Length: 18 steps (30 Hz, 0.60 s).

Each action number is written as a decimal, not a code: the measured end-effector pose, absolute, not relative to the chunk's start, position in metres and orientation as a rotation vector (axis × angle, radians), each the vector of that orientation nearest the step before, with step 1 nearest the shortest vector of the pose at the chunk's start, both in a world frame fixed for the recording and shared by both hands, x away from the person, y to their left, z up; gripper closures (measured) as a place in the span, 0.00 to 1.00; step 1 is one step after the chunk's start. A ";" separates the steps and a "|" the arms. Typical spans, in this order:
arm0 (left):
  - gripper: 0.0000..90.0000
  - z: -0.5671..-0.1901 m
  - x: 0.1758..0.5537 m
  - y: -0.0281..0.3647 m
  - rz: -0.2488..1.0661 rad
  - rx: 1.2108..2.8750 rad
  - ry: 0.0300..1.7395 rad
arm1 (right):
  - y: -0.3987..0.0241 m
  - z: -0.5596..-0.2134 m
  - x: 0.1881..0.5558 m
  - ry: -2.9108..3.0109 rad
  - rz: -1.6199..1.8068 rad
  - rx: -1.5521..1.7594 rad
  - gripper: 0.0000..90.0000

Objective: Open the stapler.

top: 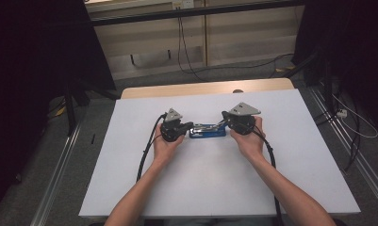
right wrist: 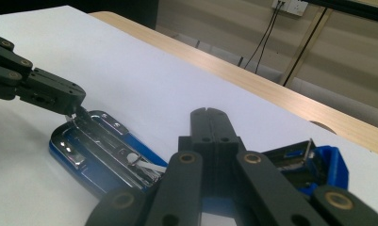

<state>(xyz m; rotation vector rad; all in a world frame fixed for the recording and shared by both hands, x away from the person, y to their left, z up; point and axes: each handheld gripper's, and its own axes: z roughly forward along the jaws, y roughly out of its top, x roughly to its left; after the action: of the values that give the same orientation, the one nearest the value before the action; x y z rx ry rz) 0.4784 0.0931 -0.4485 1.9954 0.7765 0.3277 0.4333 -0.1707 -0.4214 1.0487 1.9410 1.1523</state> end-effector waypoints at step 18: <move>1.00 -0.449 0.479 0.094 0.323 1.988 0.778 | -0.185 -0.431 0.432 1.946 1.145 1.119 1.00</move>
<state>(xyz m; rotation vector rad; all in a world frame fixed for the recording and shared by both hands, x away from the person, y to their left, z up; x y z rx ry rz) 0.4786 0.0936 -0.4491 1.9876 0.7781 0.3229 0.4319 -0.1854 -0.4311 1.1186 1.9464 1.1449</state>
